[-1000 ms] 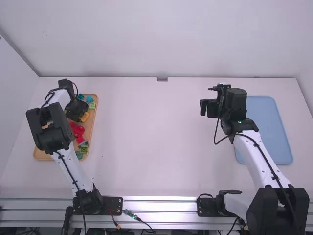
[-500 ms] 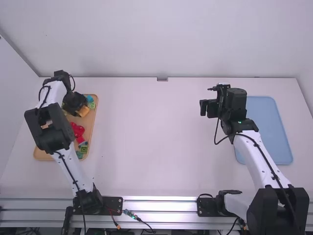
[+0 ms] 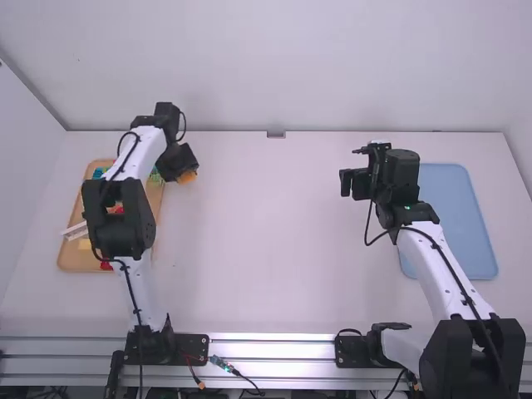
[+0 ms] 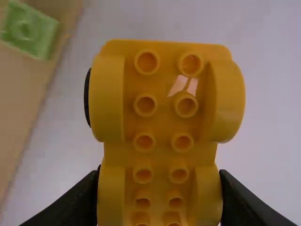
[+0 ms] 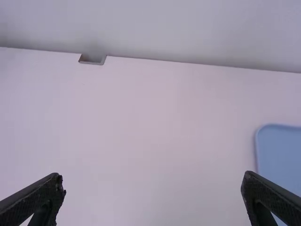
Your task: Assemble lego blocks to make yellow taxi
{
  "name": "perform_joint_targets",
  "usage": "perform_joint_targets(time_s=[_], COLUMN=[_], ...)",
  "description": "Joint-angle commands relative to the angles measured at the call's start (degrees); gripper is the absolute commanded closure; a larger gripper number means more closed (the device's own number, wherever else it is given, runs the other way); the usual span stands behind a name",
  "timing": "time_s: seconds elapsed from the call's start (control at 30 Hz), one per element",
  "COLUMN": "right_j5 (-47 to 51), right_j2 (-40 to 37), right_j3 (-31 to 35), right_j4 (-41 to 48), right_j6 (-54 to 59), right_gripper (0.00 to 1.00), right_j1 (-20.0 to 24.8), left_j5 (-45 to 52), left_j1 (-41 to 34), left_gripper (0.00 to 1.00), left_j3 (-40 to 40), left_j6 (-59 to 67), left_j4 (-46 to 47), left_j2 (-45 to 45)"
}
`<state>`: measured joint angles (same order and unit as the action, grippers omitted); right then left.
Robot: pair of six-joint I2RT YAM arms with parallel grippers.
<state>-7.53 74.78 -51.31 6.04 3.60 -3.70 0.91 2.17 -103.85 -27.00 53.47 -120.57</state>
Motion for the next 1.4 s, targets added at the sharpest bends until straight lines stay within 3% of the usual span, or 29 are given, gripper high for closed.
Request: perform_joint_targets(time_s=[0.0, 0.43, 0.77, 1.03, 1.37], right_j5=[0.1, 0.0, -0.1, 0.0, 0.0], right_j2=[0.1, 0.1, 0.1, 0.1, 0.1], right_j3=[-1.0, -1.0, -1.0, -1.0, -1.0], right_j4=[0.0, -0.7, -0.8, -0.6, -0.7], right_j6=[0.7, 0.7, 0.7, 0.7, 0.7], right_gripper=[0.01, 0.01, 0.01, 0.01, 0.01], right_j1=[0.0, -0.1, -0.1, 0.0, 0.0], left_j5=[3.6, 6.5, 6.5, 7.0, 8.3], left_j1=[-3.3, -18.3, -29.7, -31.5, -31.4], left_gripper=[0.98, 0.98, 0.94, 0.85, 0.79], left_j3=[2.9, 22.9, 29.3, 34.5, 39.6], left_j6=[8.9, 38.9, 67.5, 81.1, 85.2], left_j4=[-1.3, -6.8, -5.1, -10.2, -17.4], left_j2=[7.0, 18.2, 18.2, 18.2, 18.2])
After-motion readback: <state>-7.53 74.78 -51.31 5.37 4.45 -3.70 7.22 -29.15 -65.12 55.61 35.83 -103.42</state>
